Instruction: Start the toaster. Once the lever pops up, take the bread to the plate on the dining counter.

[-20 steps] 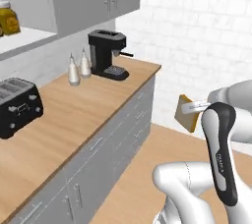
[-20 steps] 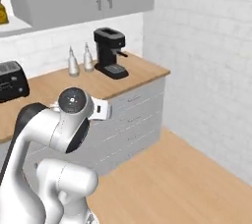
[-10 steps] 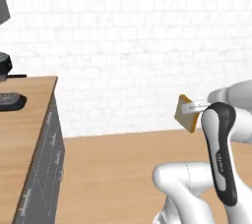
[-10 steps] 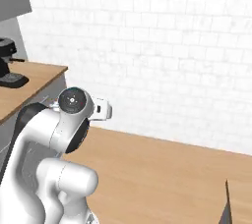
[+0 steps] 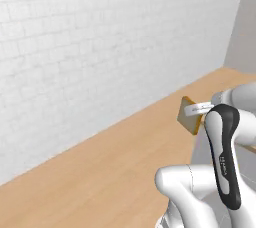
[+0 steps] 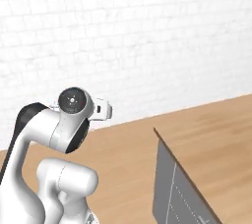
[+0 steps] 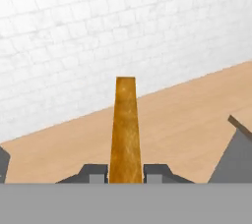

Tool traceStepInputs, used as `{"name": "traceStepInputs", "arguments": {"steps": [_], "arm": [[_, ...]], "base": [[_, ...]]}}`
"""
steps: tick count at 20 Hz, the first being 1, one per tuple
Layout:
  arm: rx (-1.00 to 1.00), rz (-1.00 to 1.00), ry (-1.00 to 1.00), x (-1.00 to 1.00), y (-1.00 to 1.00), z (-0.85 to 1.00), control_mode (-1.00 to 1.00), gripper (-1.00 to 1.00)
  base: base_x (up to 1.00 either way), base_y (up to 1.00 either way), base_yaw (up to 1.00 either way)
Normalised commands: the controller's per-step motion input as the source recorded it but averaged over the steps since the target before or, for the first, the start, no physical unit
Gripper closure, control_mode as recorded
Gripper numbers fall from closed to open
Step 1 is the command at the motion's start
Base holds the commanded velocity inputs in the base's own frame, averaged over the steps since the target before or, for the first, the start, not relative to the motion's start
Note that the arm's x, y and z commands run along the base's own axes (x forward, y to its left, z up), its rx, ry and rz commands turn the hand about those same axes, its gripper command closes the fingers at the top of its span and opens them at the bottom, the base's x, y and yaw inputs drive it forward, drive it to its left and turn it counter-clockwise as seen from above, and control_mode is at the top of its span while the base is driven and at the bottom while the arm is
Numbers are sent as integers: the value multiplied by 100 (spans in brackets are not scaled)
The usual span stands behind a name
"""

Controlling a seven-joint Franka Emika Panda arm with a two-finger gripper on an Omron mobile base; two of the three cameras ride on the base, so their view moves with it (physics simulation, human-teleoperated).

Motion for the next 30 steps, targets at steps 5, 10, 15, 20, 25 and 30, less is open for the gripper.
{"name": "traceStepInputs", "arguments": {"steps": [5,10,15,20,25,30], "arm": [[0,0,0,0,0,0,100,100],[0,0,0,0,0,0,100,100],[0,0,0,0,0,0,100,100],[0,0,0,0,0,0,100,100],[0,0,0,0,0,0,100,100],[0,0,0,0,0,0,100,100]], "base": [[0,29,-89],[0,50,-80],[0,74,-71],[9,100,-48],[35,100,-37],[49,100,-35]]}}
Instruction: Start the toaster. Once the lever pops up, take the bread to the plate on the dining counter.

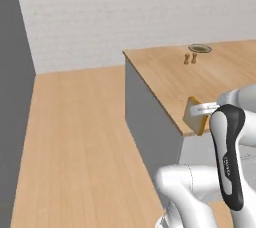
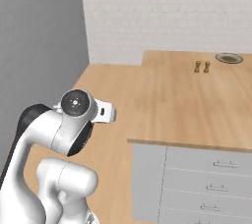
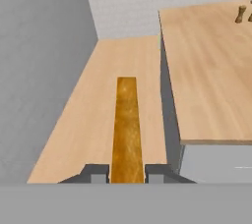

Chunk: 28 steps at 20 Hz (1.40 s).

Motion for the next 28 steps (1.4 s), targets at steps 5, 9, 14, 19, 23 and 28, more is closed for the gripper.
{"name": "traceStepInputs", "arguments": {"steps": [5,9,14,19,23,28], "arm": [[0,0,0,0,0,0,100,100],[0,0,0,0,0,0,100,100],[0,0,0,0,0,0,100,100],[0,0,0,0,0,0,100,100],[0,0,0,0,0,0,100,100],[0,0,0,0,0,0,100,100]], "base": [[8,100,-31],[22,100,-31],[42,100,-33],[94,97,-30],[100,68,-25],[100,36,-17]]}}
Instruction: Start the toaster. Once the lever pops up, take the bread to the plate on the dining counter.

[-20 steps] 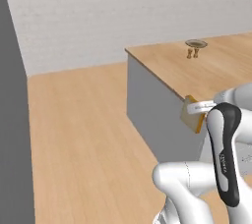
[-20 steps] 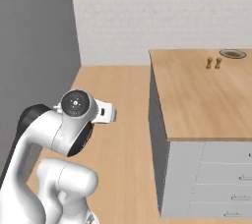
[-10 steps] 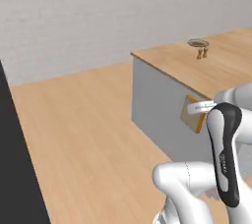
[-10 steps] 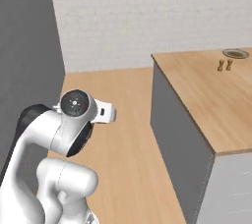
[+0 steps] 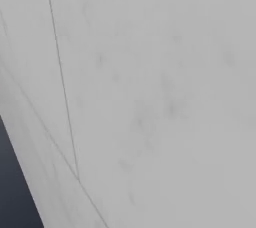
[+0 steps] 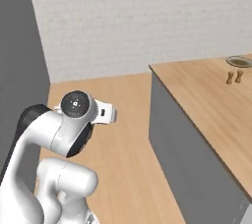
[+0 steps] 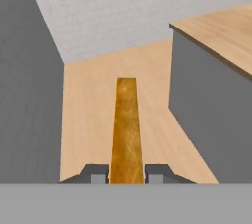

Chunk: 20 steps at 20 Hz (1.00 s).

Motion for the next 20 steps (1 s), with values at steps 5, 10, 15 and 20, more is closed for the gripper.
{"name": "traceStepInputs", "arguments": {"steps": [5,10,15,20], "arm": [[0,0,0,0,0,0,100,100],[0,0,0,0,0,0,100,100],[0,0,0,0,0,0,100,100],[0,0,0,0,0,0,100,100]], "base": [[100,49,-20],[100,60,-24],[100,74,-28],[100,89,-33]]}}
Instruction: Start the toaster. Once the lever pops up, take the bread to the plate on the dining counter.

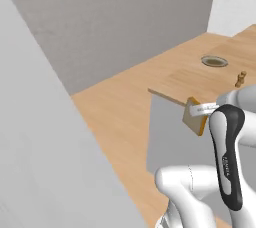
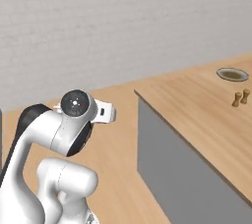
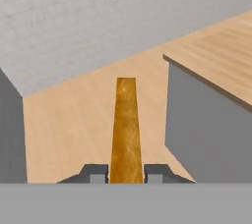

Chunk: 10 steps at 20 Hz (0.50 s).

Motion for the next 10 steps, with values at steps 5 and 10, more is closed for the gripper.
{"name": "traceStepInputs", "arguments": {"steps": [5,10], "arm": [[0,0,0,0,0,0,100,100],[0,0,0,0,0,0,100,100]], "base": [[100,98,-39],[100,100,-42]]}}
